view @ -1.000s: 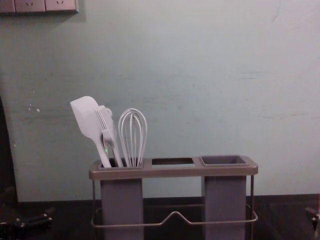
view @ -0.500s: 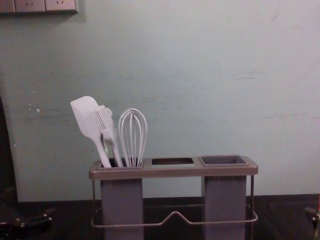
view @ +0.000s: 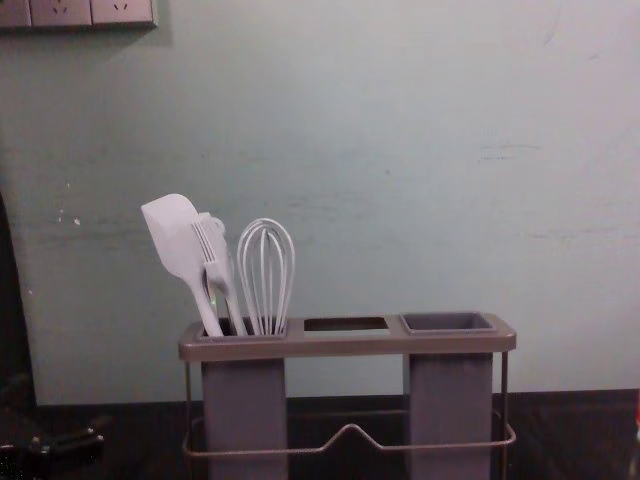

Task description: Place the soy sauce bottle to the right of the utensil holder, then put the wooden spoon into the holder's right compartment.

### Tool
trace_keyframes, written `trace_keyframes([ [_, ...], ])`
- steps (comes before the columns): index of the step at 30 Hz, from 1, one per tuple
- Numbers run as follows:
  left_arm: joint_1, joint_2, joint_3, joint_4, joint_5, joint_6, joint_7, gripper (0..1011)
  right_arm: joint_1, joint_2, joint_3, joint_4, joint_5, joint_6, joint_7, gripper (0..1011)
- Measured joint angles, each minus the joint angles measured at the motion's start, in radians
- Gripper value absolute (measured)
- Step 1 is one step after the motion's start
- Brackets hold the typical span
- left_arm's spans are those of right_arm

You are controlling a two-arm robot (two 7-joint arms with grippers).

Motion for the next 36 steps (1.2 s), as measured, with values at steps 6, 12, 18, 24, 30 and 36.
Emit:
trace_keyframes([
  [6,0.0,0.0,0.0,0.0,0.0,0.0,0.0,1005,-0.107,0.052,0.049,-0.111,0.001,0.0,-0.014,1002],
  [12,0.0,0.0,0.0,0.0,0.0,0.0,0.0,1005,-0.222,0.108,0.117,-0.222,0.029,0.016,-0.018,1002],
  [18,0.0,0.0,0.0,0.0,0.0,0.0,0.0,1005,-0.298,0.161,0.177,-0.3,0.069,0.048,0.017,1002],
  [24,0.0,0.0,0.0,0.0,0.0,0.0,0.0,1005,-0.349,0.188,0.231,-0.347,0.143,0.057,0.08,1002],
  [30,0.0,0.0,0.0,0.0,0.0,0.0,0.0,1005,-0.359,0.181,0.248,-0.351,0.245,0.027,0.186,1002],
  [36,0.0,0.0,0.0,0.0,0.0,0.0,0.0,1005,-0.332,0.147,0.231,-0.33,0.312,-0.004,0.279,1002],
])
